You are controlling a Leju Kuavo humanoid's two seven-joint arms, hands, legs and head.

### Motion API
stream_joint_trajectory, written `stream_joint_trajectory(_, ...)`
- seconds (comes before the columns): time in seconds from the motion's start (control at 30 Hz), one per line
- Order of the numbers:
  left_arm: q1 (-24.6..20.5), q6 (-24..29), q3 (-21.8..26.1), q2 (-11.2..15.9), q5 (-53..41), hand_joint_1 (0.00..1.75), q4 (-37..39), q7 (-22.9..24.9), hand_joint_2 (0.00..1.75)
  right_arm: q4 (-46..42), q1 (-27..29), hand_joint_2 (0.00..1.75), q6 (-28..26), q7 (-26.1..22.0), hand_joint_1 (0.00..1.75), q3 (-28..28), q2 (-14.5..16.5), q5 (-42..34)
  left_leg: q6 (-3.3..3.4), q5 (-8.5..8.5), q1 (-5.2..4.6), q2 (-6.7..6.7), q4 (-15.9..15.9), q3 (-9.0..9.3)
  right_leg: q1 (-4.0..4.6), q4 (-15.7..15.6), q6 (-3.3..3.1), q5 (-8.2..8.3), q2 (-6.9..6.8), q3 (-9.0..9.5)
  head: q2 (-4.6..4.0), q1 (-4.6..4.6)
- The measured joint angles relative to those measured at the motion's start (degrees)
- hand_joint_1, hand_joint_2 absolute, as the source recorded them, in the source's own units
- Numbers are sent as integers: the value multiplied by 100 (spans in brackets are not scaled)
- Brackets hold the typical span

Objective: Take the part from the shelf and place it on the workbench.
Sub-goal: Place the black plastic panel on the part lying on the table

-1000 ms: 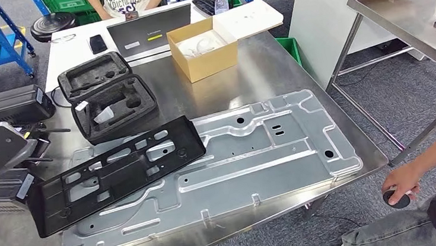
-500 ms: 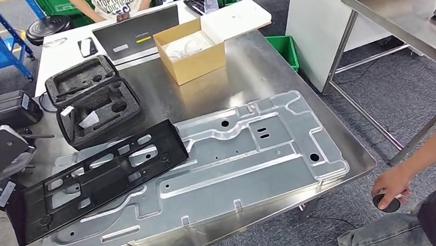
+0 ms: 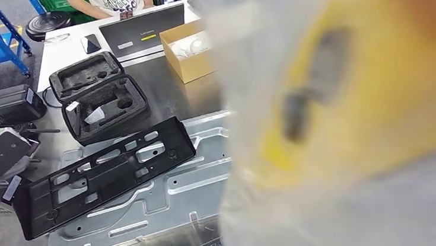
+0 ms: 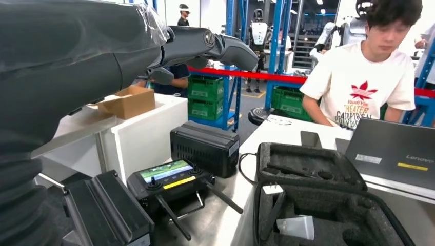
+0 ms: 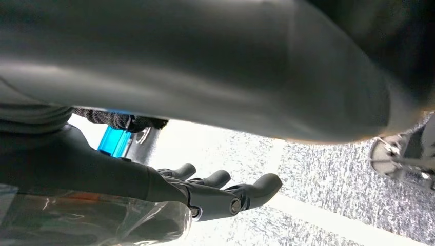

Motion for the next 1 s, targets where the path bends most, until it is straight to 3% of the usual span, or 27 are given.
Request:
stream_joint_trajectory(0.07,1,0,6,2,-15,0,-1,4,175,-1,-7,0,0,-1,0,1,-7,-1,-60,-7,-13,-13,40,-25,-9,-652,-8,224,-2,311,0,-3)
stream_joint_trajectory(0.1,1,0,10,4,-25,0,-2,7,175,-1,-10,0,0,-3,0,1,-7,-3,-94,-2,-21,-18,52,-41,-2,-785,-26,249,2,363,0,-5)
stream_joint_trajectory(0.17,6,0,16,8,-44,0,-3,14,175,1,-9,0,-1,-4,0,2,-10,-7,-149,23,-12,-23,46,-56,16,-807,-96,265,8,353,0,-10)
stream_joint_trajectory(0.23,17,0,23,9,-63,0,-3,19,175,2,-9,0,-2,10,0,2,-17,-10,-194,-75,15,-19,152,-109,12,-825,-166,298,6,347,0,-10)
stream_joint_trajectory(0.27,20,0,29,10,-73,0,-3,19,175,1,-10,0,-2,18,0,2,-20,-11,-217,-225,22,-17,374,-202,4,-833,-197,316,2,339,0,-11)
stream_joint_trajectory(0.37,58,1,42,9,-103,0,-3,32,175,-1,-9,0,0,22,0,2,-21,-17,-275,-801,27,-13,1546,-680,18,-832,-253,354,-8,290,0,-15)
stream_joint_trajectory(0.4,80,1,42,9,-113,0,-3,40,175,0,-8,0,-1,22,0,1,-22,-18,-275,-861,26,-13,1763,-757,26,-832,-264,366,-10,274,0,-15)
stream_joint_trajectory(0.43,97,2,42,9,-122,0,-2,48,175,1,-7,0,-1,22,0,1,-23,-19,-262,-812,25,-13,1738,-716,35,-832,-271,378,-11,263,0,-15)
stream_joint_trajectory(0.47,105,2,44,9,-134,0,-3,51,175,1,-7,0,-2,22,0,1,-25,-20,-239,-670,21,-13,1461,-549,43,-832,-271,387,-11,258,0,-15)
stream_joint_trajectory(0.53,100,3,58,9,-161,0,-4,54,175,1,-10,0,-2,22,0,2,-23,-21,-161,-352,-10,-14,576,-55,60,-831,-253,405,-9,252,0,-15)
stream_joint_trajectory(0.6,91,4,72,10,-184,0,-4,56,175,0,-15,0,-2,22,0,2,-20,-24,-104,-224,-60,-16,63,203,68,-828,-212,432,-11,228,0,-13)
stream_joint_trajectory(0.7,89,4,74,10,-207,0,-4,64,175,-1,-15,0,0,22,0,2,-19,-26,-41,-158,-78,-9,-18,192,53,-832,-118,462,-13,198,0,-11)
stream_joint_trajectory(0.73,87,4,74,10,-215,0,-4,69,175,0,-14,0,0,22,0,2,-20,-27,-9,-115,-65,-1,-48,187,56,-765,-88,385,-14,168,0,-9)
stream_joint_trajectory(0.8,87,4,73,9,-225,0,-4,87,175,1,-14,0,0,22,0,1,-22,-28,42,-38,-35,18,-93,158,57,-281,-57,-14,-16,-11,0,-4)
stream_joint_trajectory(0.87,95,4,64,7,-226,0,-4,103,175,2,-12,0,0,22,0,1,-22,-29,63,12,-36,27,-93,86,56,450,-40,-459,-17,-258,0,-3)
stream_joint_trajectory(0.9,100,3,58,4,-226,0,-4,107,175,2,-10,0,0,22,0,2,-22,-30,59,37,-35,30,-89,48,52,672,-31,-552,-17,-305,0,-3)
stream_joint_trajectory(0.93,105,3,52,-1,-227,0,-4,110,175,2,-9,0,0,22,0,3,-23,-31,52,61,-33,32,-84,11,46,698,-23,-535,-18,-257,0,-2)
stream_joint_trajectory(1.0,121,2,46,-7,-230,0,-4,115,175,1,-9,0,0,22,0,3,-26,-32,22,100,-23,30,-67,-43,26,119,-14,-247,-23,158,0,-2)
